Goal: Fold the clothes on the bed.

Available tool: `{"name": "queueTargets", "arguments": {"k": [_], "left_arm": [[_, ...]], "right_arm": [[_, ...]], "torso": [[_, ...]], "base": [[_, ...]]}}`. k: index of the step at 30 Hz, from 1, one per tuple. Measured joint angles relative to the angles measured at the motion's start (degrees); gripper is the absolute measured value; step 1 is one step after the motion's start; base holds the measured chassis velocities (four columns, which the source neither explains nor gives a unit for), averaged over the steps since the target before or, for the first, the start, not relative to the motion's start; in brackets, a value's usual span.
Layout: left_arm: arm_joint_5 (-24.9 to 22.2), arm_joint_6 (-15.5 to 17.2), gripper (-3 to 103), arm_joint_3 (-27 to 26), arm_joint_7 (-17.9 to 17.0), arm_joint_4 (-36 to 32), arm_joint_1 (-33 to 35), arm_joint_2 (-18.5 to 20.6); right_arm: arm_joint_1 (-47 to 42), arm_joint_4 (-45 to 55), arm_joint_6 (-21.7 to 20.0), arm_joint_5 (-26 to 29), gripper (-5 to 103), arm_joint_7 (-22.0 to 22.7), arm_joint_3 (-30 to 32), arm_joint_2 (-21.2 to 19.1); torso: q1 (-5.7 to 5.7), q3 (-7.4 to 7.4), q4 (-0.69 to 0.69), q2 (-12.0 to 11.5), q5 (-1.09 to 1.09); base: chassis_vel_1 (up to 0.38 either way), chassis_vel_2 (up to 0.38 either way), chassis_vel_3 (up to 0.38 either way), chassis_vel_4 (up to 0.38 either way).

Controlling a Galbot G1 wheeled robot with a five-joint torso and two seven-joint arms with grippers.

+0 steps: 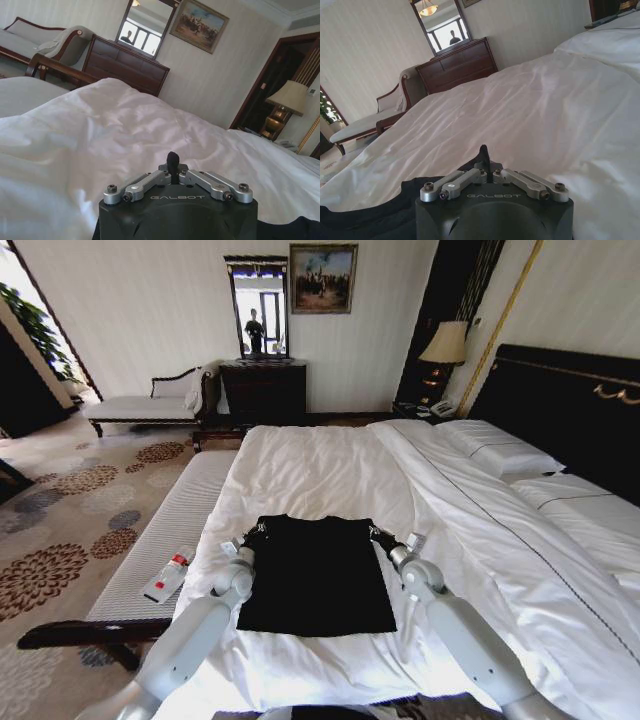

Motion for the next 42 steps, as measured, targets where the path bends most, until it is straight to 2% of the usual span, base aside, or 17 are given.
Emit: {"name": "queueTargets", "arguments": {"k": [8,15,19,23,29,33,37,42], "left_arm": [[5.5,-1.8,2,-3.9,1.7,-9.4,13.2,0.9],[8.7,-2.9,2,-7.1,3.3,-11.3,20.7,-0.5],[9.5,-3.5,2,-9.3,4.9,-11.7,25.3,-1.0],[10.5,-4.0,2,-10.2,5.6,-11.9,27.6,-1.3],[11.5,-4.3,2,-10.5,6.0,-14.3,30.2,-1.0],[13.9,-5.3,2,-10.4,7.1,-14.6,32.5,-0.8],[12.8,-5.5,2,-10.6,7.3,-14.0,33.6,-0.7],[12.5,-5.6,2,-11.4,7.5,-14.3,34.7,-0.3]], "right_arm": [[-11.1,6.9,0.2,-3.1,1,-0.1,4.4,3.1],[-18.1,10.2,0.6,-4.0,1,-0.2,8.2,4.7],[-23.3,11.7,2.1,-7.4,1,-2.2,9.7,7.3],[-25.3,11.7,3.1,-9.2,1,-3.2,10.0,9.3],[-25.8,11.6,3.2,-7.7,1,-3.1,11.0,10.2],[-27.9,12.3,3.4,-7.9,1,-3.0,11.8,10.6],[-29.8,11.3,5.4,-10.9,1,-3.1,12.3,11.0],[-31.7,11.2,5.9,-11.1,1,-3.3,13.0,11.6]], "torso": [[0.00,0.01,-0.04,0.0,0.01],[0.00,0.00,-0.03,0.0,-0.01],[0.00,0.01,-0.03,0.0,0.00],[0.00,0.01,-0.04,0.0,0.00],[0.02,0.01,-0.03,0.0,0.01],[0.02,0.01,-0.02,0.0,0.00],[0.01,0.01,-0.03,0.0,0.00],[0.02,0.01,-0.03,0.0,0.01]], "base": [[0.000,0.000,0.000,0.000],[0.000,0.000,0.000,0.000],[0.000,0.000,0.000,0.000],[0.000,0.000,0.000,0.000],[0.000,0.000,0.000,0.000],[0.000,0.000,0.000,0.000],[0.000,0.000,0.000,0.000],[0.000,0.000,0.000,0.000]]}}
